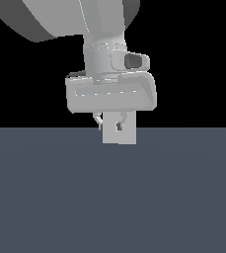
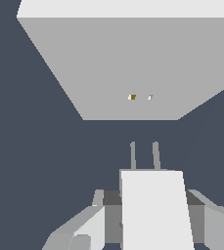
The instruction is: Plug the charger into the wall socket.
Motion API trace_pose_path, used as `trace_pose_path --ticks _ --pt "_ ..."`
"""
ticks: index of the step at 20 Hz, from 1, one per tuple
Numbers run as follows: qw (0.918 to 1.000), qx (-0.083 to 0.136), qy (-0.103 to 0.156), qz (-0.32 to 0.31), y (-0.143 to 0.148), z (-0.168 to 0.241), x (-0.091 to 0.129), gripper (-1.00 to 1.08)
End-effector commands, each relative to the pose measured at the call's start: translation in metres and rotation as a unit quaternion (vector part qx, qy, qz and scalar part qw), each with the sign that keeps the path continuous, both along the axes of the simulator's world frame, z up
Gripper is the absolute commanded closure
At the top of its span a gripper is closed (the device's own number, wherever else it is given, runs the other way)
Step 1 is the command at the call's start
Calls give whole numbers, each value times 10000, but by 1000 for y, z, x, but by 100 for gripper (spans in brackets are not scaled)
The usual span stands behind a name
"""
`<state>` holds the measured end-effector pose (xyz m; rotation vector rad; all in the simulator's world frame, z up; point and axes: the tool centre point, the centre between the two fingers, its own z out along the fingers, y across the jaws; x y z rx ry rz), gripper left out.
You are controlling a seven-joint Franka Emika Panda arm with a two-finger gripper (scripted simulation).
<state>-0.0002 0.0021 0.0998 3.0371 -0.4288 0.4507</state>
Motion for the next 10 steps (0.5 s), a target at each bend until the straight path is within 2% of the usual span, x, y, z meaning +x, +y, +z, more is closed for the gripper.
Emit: trace_pose_path --ticks 1,10 --pt "10000 0 -2 -1 -1 0 3 108" --pt "10000 4 -1 0 -10 0 32 108"
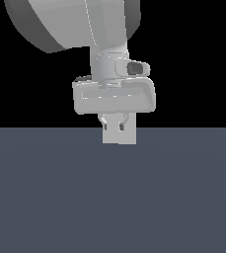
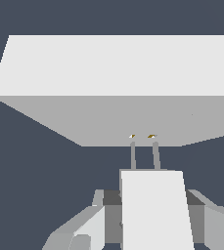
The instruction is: Plug the charger into the wall socket.
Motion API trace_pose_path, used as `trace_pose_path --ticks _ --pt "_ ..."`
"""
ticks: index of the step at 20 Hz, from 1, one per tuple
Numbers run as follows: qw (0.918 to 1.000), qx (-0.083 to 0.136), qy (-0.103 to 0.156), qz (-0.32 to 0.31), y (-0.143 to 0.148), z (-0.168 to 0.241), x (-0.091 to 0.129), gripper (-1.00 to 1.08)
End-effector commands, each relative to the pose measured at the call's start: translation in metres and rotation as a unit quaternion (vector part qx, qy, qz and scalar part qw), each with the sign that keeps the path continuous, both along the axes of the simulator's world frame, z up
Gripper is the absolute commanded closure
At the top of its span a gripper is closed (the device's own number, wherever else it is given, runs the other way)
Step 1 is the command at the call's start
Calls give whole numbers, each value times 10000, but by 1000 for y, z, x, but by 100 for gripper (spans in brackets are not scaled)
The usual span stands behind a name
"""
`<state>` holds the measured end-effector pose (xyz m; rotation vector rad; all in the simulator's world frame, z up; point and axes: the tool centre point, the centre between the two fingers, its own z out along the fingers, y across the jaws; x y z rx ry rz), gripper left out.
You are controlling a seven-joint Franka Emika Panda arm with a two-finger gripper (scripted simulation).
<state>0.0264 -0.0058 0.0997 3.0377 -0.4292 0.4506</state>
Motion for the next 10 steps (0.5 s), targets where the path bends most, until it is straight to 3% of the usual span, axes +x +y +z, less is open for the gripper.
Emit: trace_pose_path --ticks 1,10 --pt "10000 1 -1 0 -3 0 9 108" --pt "10000 1 -1 0 -6 0 20 108"
